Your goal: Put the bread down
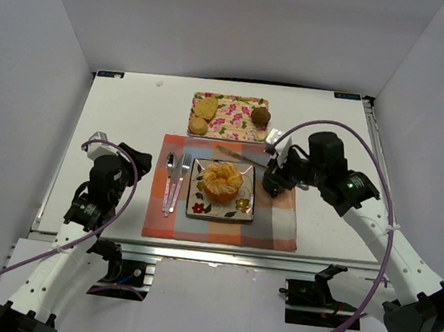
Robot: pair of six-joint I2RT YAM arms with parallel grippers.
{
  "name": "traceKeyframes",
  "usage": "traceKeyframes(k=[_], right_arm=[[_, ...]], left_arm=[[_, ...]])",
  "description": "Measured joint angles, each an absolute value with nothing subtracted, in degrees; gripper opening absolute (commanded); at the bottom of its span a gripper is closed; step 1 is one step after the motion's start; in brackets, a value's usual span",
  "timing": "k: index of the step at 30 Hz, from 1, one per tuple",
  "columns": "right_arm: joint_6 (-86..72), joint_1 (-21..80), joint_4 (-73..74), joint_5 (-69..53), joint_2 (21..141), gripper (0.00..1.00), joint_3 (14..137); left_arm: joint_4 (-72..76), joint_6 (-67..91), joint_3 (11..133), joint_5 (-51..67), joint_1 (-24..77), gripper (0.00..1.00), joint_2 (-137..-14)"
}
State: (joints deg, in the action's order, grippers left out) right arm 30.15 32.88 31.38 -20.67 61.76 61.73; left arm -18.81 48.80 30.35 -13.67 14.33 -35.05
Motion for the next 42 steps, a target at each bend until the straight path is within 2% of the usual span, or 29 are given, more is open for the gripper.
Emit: traceKeyframes(k=[4,12,19,24,27,30,31,34,39,42], right_arm=[[24.23,25.67,27.59,-18.74,63.22,0.0,62.41],[11.81,1.37,19.46,-12.27,73.03,0.0,61.73],[6.42,-8.38,13.15,-7.53,81.23,0.0,53.87],[4.25,-12.01,10.09,-6.72,85.91,0.0,52.77],[3.97,-12.47,7.03,-6.79,87.72,0.08,52.51],[4.19,-12.47,4.01,-7.07,88.97,0.26,51.27],[4.4,-12.47,3.29,-7.46,89.49,0.38,50.81],[5.67,-12.47,2.94,-8.43,91.98,0.5,49.8],[8.27,-12.53,3.09,-10.09,94.65,0.58,48.25],[9.37,-12.71,3.03,-10.66,94.65,0.69,48.23]], left_arm=[[-18.83,48.73,30.35,-13.67,14.31,0.69,-35.05],[-18.68,48.71,30.35,-13.63,14.31,0.69,-35.09],[-18.09,48.56,30.35,-13.65,14.31,0.69,-35.44],[-17.98,48.49,30.35,-13.65,14.31,0.69,-36.36],[-17.91,48.49,30.35,-13.5,14.31,0.69,-36.99],[-17.74,48.47,30.35,-13.43,14.31,0.69,-37.87],[-17.72,48.47,30.35,-13.39,14.31,0.69,-38.15],[-17.63,48.25,30.37,-13.21,14.31,0.69,-38.87],[-17.34,48.01,30.37,-12.99,14.31,0.69,-39.9],[-16.97,47.81,30.37,-12.84,14.33,0.69,-40.8]])
